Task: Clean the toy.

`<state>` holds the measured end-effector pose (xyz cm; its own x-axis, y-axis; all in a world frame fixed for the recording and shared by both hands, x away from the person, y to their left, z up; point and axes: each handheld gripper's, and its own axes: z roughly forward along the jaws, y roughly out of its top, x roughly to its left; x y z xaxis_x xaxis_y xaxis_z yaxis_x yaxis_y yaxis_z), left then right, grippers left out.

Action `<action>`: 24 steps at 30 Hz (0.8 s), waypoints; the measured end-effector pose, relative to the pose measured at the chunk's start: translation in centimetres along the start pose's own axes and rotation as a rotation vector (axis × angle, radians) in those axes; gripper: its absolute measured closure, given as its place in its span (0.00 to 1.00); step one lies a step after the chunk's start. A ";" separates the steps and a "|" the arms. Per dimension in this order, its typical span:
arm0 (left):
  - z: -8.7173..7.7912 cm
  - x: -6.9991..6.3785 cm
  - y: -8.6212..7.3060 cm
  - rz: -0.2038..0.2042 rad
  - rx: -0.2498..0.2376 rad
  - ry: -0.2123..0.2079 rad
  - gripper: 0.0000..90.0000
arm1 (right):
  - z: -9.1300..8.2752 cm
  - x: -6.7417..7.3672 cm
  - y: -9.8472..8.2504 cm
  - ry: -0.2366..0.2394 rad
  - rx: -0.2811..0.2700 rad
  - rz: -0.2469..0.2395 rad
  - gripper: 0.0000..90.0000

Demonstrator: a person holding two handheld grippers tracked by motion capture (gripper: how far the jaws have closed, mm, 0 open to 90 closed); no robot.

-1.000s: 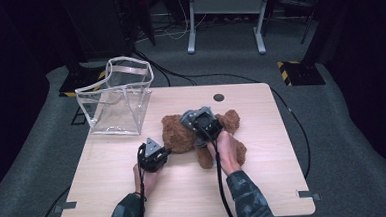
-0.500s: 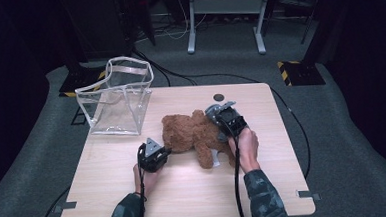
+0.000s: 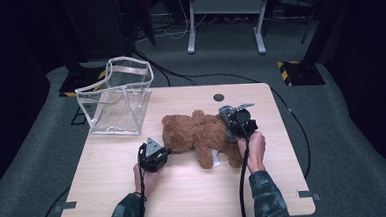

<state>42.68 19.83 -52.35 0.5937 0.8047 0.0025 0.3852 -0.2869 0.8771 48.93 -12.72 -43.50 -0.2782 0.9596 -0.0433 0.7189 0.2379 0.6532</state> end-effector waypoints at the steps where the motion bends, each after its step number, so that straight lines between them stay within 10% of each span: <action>1: 0.0 0.0 0.0 0.000 0.000 0.000 0.89 | 0.3 -0.1 -0.3 0.017 0.005 0.019 0.89; 17: 0.0 0.0 0.0 0.002 0.008 0.004 0.89 | 3.3 -1.8 -1.4 0.021 0.170 0.028 0.89; 24: 0.0 0.0 0.0 -0.008 0.001 0.007 0.89 | -1.1 -1.7 -0.7 0.009 0.022 0.021 0.89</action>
<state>42.67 19.85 -52.36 0.5856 0.8106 -0.0016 0.3912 -0.2809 0.8764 48.18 -14.67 -43.05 -0.2686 0.9630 -0.0233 0.7384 0.2214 0.6370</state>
